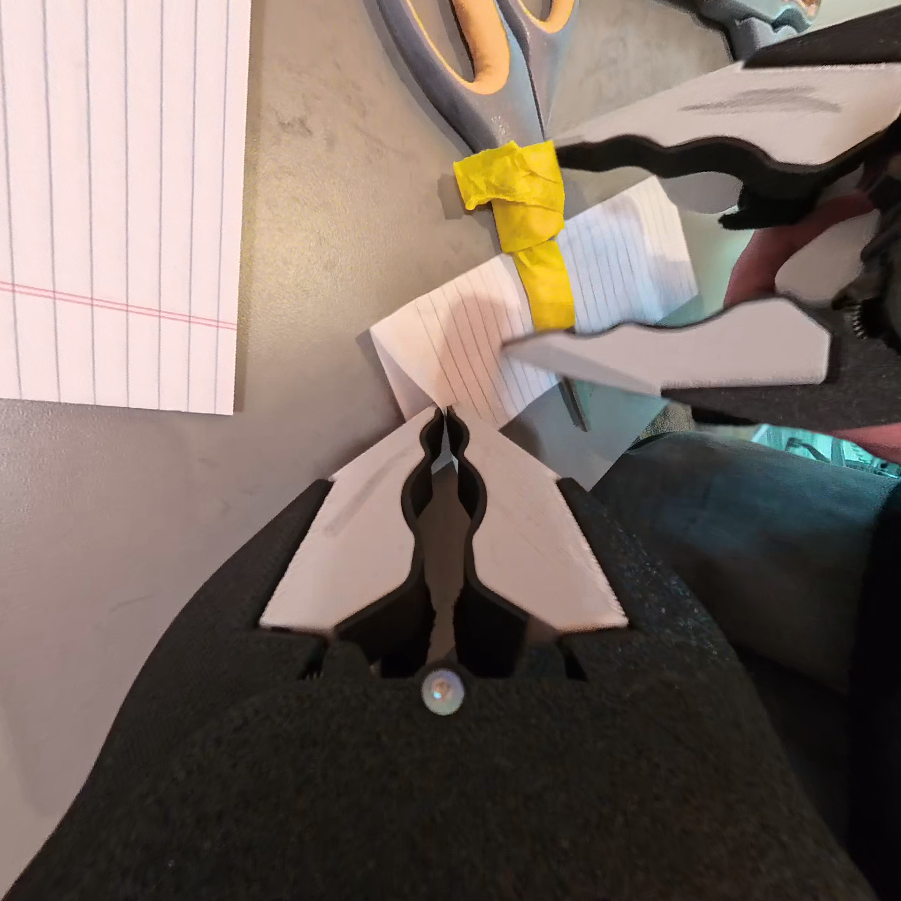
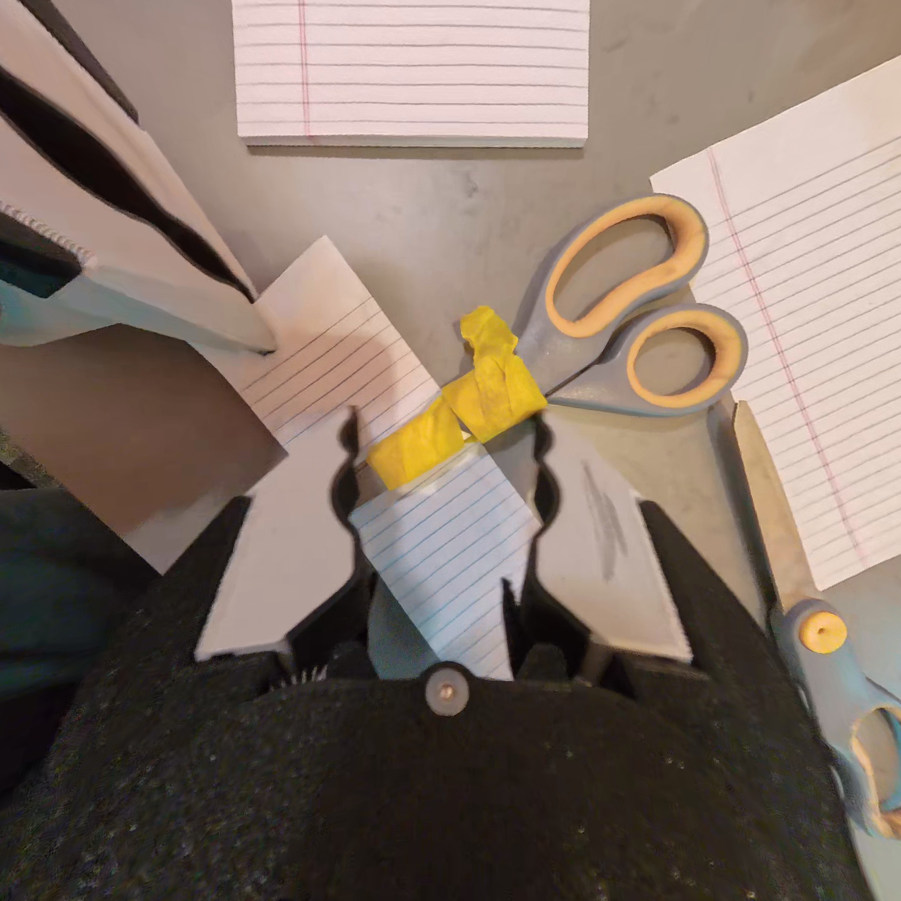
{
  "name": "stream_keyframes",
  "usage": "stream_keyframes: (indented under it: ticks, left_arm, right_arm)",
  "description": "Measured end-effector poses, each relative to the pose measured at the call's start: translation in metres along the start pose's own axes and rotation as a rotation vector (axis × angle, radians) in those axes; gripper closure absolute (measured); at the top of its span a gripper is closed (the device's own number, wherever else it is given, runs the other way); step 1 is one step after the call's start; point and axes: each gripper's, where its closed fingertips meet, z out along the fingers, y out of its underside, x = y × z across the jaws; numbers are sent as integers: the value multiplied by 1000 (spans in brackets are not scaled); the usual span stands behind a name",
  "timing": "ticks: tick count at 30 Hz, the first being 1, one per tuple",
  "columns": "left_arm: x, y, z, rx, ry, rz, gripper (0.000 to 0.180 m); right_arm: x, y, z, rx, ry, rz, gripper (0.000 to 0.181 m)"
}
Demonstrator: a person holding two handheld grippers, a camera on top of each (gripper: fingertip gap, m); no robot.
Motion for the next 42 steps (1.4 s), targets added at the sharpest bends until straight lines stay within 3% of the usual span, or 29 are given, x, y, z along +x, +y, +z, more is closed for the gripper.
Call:
stream_keyframes:
  ticks: [1,5,15,26,29,31,37,42]
  left_arm:
    - [0,1,0,-1,1,3,179]
    - [-2,4,-3,-4,7,10,180]
    - [-13,8,-11,2,18,10,180]
    - [-11,5,-14,-26,73,-7,180]
    - [-9,5,-16,-37,112,-52,180]
    - [-9,5,-16,-46,130,-91,180]
    - [0,-3,-14,-17,220,-231,180]
    - [13,-16,-13,5,320,-377,180]
  right_arm:
    - [2,0,-1,4,6,4,129]
    - [12,0,-3,15,-29,45,150]
    - [30,-2,-13,42,-113,89,158]
    - [103,-9,2,-3,-32,52,157]
    - [110,-15,-7,31,-9,48,125]
    - [103,-18,-17,63,-11,-1,114]
    - [-7,-18,-40,139,-310,-220,119]
    - [-39,6,-18,58,-262,-328,119]
